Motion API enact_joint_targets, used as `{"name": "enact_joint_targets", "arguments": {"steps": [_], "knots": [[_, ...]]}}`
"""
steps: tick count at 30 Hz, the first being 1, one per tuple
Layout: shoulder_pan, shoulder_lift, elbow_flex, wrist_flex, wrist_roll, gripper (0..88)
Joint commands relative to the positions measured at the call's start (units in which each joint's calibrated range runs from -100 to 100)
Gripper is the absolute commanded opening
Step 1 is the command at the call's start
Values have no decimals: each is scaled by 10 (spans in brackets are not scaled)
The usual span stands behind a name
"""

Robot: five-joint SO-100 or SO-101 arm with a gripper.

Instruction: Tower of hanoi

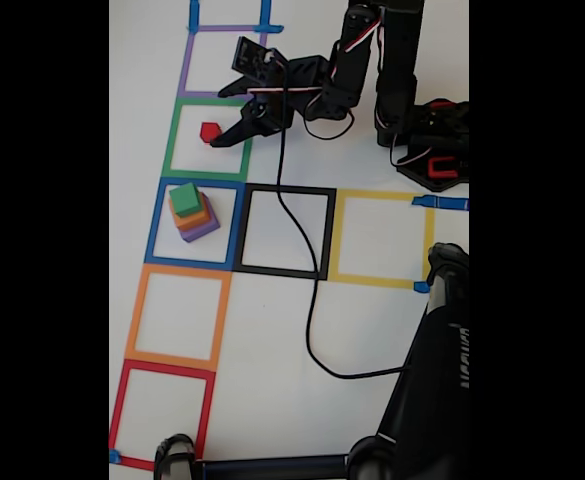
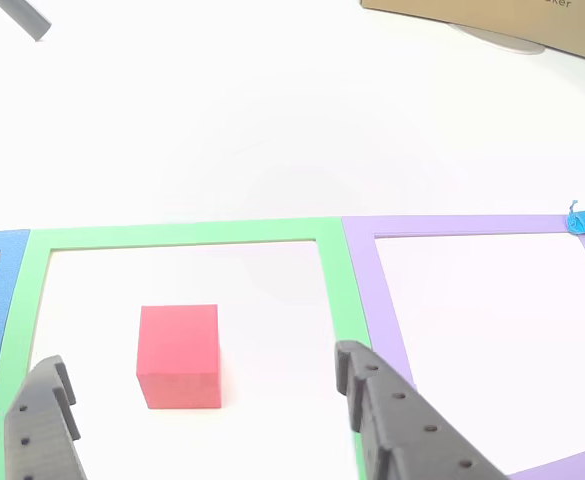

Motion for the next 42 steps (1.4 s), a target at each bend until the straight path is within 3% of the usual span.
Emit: {"name": "enact_joint_targets", "arguments": {"steps": [1,10,25,42], "knots": [[0,54,-36,-59,4,287],[-19,154,-131,-77,4,262],[-52,197,-122,-103,4,233],[-63,202,-119,-96,4,98]]}}
